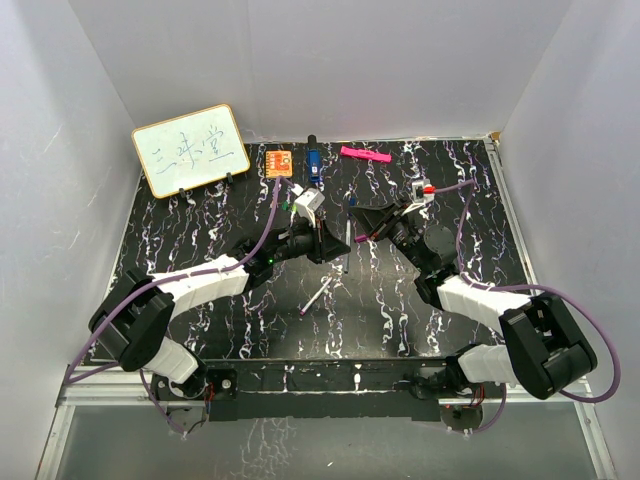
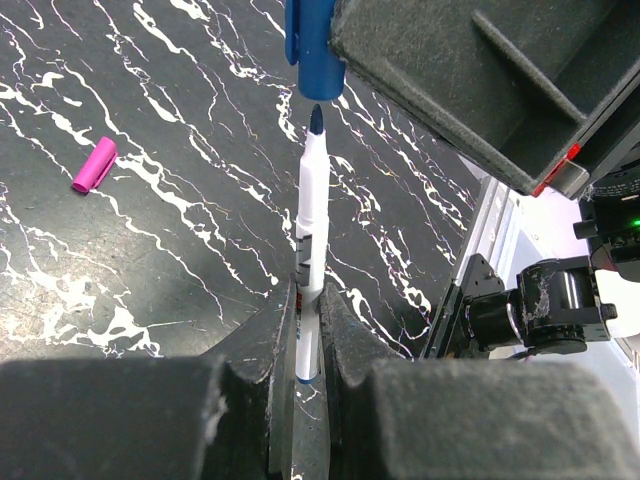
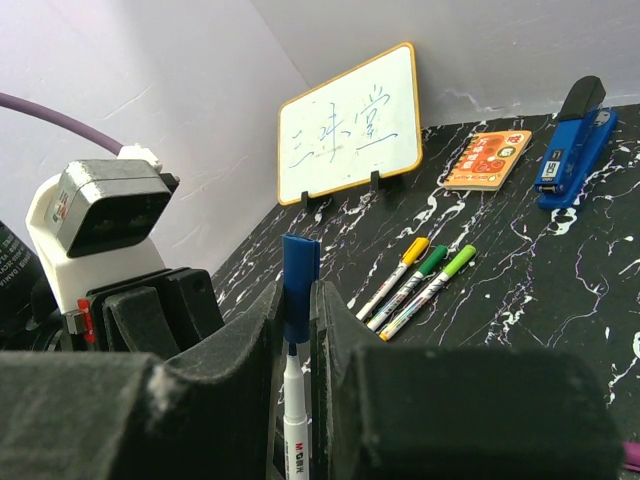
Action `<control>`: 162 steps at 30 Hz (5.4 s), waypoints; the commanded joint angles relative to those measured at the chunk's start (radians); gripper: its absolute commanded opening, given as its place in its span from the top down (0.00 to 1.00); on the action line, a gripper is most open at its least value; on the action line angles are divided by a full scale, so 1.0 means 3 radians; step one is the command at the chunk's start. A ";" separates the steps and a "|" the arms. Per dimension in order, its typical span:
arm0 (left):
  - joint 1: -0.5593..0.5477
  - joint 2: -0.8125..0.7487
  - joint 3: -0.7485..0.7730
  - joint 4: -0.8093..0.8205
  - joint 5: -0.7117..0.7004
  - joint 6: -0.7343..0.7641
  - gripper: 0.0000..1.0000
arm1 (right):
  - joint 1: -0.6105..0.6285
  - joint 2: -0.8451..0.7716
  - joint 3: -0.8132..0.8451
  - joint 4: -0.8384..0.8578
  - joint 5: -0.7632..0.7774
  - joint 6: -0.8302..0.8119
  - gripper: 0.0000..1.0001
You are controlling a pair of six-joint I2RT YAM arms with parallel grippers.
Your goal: Insert the pens into the pen caps
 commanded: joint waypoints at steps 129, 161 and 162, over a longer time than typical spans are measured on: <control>0.0306 -0.0137 0.0320 -0.0353 0.0079 0.0317 1.00 | 0.0183 0.0173 0.1149 -0.1325 -0.0047 -0.0459 0.40; 0.0302 -0.0219 0.0332 0.0279 -0.0164 0.0101 1.00 | 0.0361 0.0225 0.1031 -0.1442 0.0089 -0.0686 1.00; 0.0303 -0.0220 0.0340 0.0328 -0.0168 0.0081 1.00 | 0.0382 0.0217 0.1019 -0.1447 0.0079 -0.0709 1.00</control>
